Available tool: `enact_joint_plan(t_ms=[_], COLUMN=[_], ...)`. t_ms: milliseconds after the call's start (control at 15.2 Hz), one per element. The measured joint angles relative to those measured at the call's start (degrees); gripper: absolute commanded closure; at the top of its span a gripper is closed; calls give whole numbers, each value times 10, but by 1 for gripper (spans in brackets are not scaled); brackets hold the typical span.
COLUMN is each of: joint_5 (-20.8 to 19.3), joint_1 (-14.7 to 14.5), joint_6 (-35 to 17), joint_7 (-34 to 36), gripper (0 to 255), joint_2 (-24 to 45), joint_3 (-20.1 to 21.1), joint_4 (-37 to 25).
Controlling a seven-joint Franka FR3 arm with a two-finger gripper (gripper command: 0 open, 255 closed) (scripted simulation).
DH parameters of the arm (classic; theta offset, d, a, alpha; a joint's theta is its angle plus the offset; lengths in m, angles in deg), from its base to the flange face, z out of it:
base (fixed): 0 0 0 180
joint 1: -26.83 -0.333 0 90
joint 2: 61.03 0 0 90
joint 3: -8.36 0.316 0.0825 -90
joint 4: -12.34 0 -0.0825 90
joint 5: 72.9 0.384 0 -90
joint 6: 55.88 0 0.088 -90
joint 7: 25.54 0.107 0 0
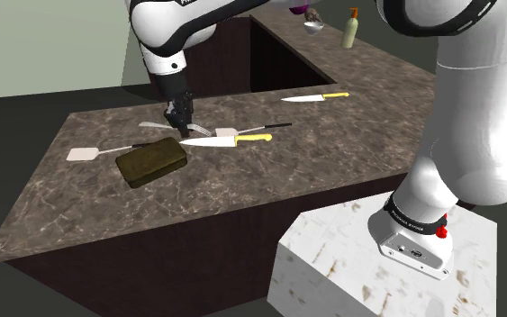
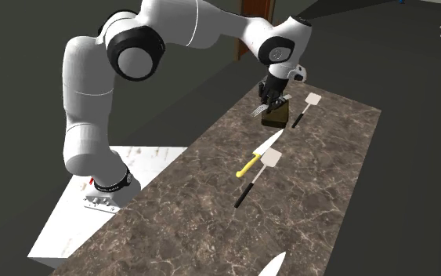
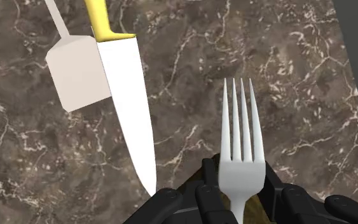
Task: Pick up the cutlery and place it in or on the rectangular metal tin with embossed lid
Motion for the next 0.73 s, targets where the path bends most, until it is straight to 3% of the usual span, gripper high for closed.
enact_joint_plan(t_ms=[396, 726], joint_5=[-3, -3], joint_1=[-19, -23], joint_6=[90, 76], joint_7=[32, 35], gripper=[255, 255], joint_2=[160, 187], joint_3=[8, 8], joint_4=[-252, -264])
